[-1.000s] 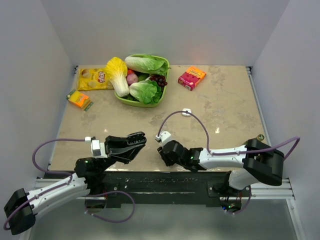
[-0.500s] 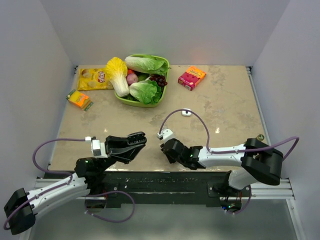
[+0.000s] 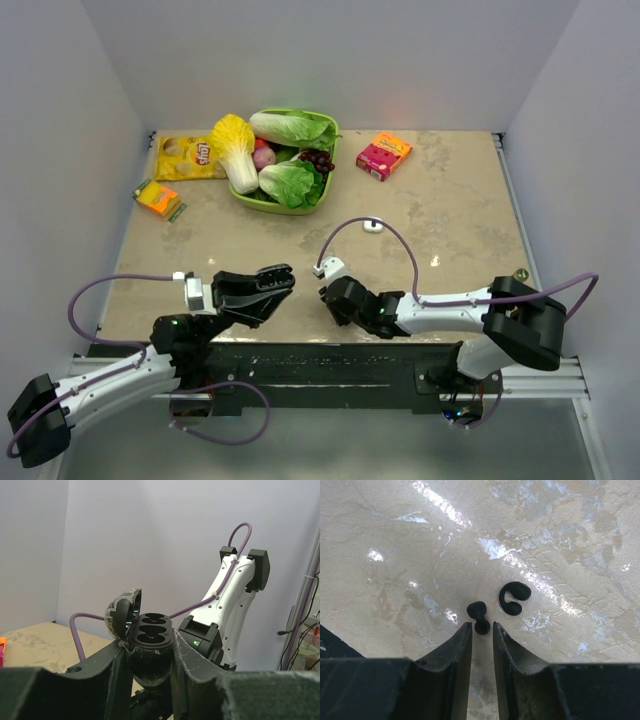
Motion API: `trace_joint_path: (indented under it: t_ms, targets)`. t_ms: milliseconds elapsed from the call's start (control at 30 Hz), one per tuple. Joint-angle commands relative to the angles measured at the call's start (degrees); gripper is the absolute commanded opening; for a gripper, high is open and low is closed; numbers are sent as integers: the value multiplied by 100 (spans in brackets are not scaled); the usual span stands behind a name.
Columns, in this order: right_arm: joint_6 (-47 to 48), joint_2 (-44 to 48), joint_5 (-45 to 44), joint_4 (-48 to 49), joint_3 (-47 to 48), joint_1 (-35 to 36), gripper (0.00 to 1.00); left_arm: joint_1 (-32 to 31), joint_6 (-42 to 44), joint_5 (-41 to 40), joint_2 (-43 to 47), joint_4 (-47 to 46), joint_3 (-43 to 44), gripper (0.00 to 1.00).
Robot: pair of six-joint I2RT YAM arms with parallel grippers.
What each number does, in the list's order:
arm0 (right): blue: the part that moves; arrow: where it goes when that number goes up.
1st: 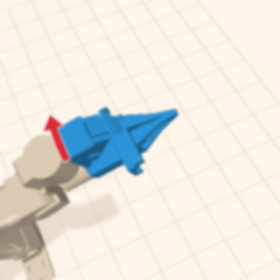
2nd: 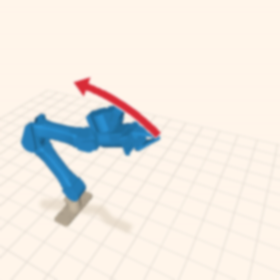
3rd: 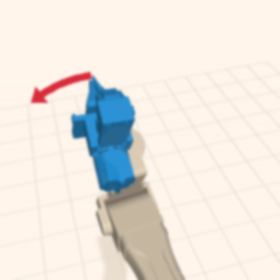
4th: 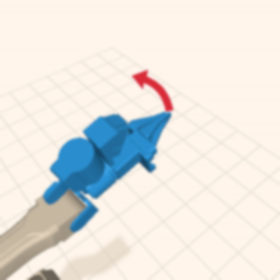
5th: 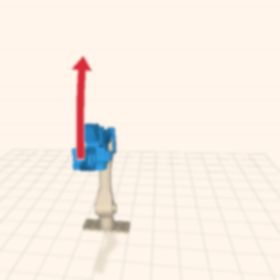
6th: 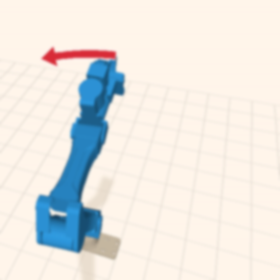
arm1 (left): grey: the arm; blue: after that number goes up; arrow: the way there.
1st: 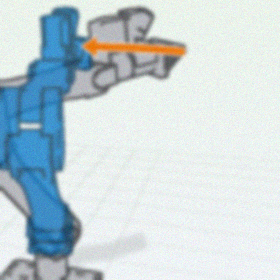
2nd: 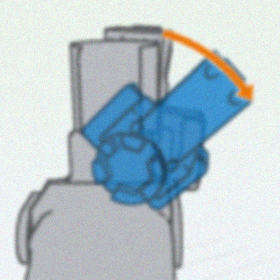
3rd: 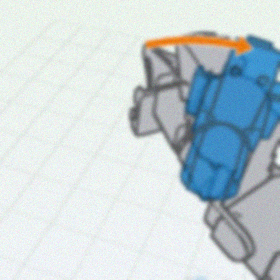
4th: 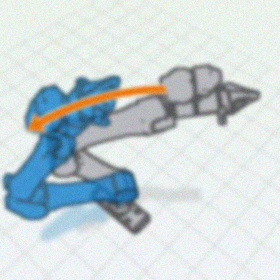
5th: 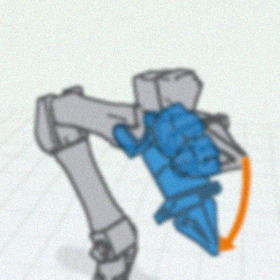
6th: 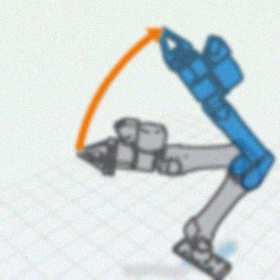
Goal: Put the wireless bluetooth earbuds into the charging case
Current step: Pick up the earbud from the center of the board, then place the earbud in the charging case.
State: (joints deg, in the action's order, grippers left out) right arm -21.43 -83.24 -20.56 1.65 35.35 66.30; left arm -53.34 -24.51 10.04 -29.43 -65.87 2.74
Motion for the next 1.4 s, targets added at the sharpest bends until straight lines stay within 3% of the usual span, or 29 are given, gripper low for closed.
trace_joint_path:
  t_ms: [0,333,533,567,833,967,1133,1200,1367]
  targets:
    - [121,-78,-203,99,279,-21,27,-27,-62,-20,-28,-401,-1127,0]
    - [139,-219,-185,134,297,-30,20,-36,-54,-2,-28,-401,-1127,0]
    - [87,114,-282,125,218,-21,6,-45,-36,-20,-45,-410,-1136,0]
    - [69,289,-343,82,200,-21,0,-45,-27,-29,-45,-401,-1144,0]
    - [692,3040,-722,-1762,963,-3,0,-45,-36,-117,-176,144,-855,0]
    - [1193,3850,-30,-2414,1788,32,0,-36,34,-108,-370,381,-714,0]
    - [1940,3895,1815,-3187,2572,58,0,-36,174,243,-668,215,-539,0]
    - [2080,3851,2414,-3469,2819,128,0,-36,384,428,-765,564,-328,0]
    - [2477,3719,2767,-4057,3073,269,0,-19,710,1094,-1126,952,244,0]
